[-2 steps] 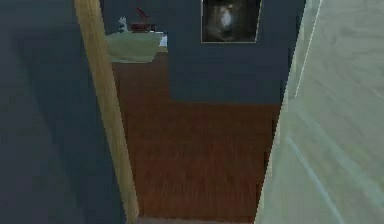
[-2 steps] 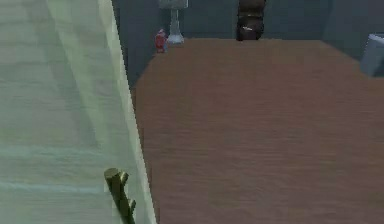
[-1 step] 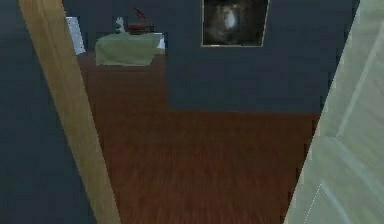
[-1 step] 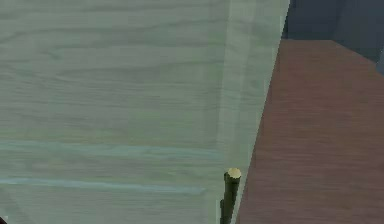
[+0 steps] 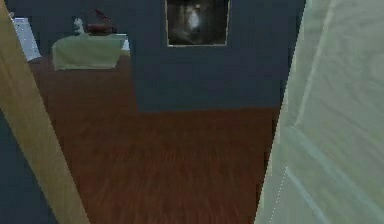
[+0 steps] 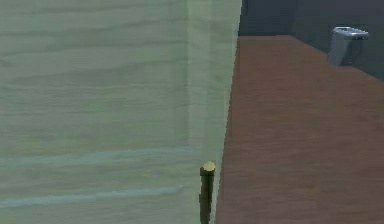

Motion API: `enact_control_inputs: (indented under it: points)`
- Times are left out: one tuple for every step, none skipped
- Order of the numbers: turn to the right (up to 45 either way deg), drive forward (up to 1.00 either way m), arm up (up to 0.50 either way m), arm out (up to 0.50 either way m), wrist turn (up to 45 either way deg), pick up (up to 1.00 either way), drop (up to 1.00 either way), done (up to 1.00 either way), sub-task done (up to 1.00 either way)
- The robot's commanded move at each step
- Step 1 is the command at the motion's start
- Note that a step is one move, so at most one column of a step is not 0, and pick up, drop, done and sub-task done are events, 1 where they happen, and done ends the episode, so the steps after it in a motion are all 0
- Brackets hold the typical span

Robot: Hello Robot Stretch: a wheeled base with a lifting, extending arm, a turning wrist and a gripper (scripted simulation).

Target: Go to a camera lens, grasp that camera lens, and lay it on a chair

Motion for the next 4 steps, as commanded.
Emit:
enact_control_inputs:
  points:
    - [0.0,0.90,0.00,0.00,0.0,0.00,0.00,0.00,0.00]
    - [6.0,0.00,0.00,0.00,0.0,0.00,0.00,0.00,0.00]
    - [0.0,0.50,0.00,0.00,0.0,0.00,0.00,0.00,0.00]
    - [45.0,0.00,0.00,0.00,0.0,0.00,0.00,0.00,0.00]
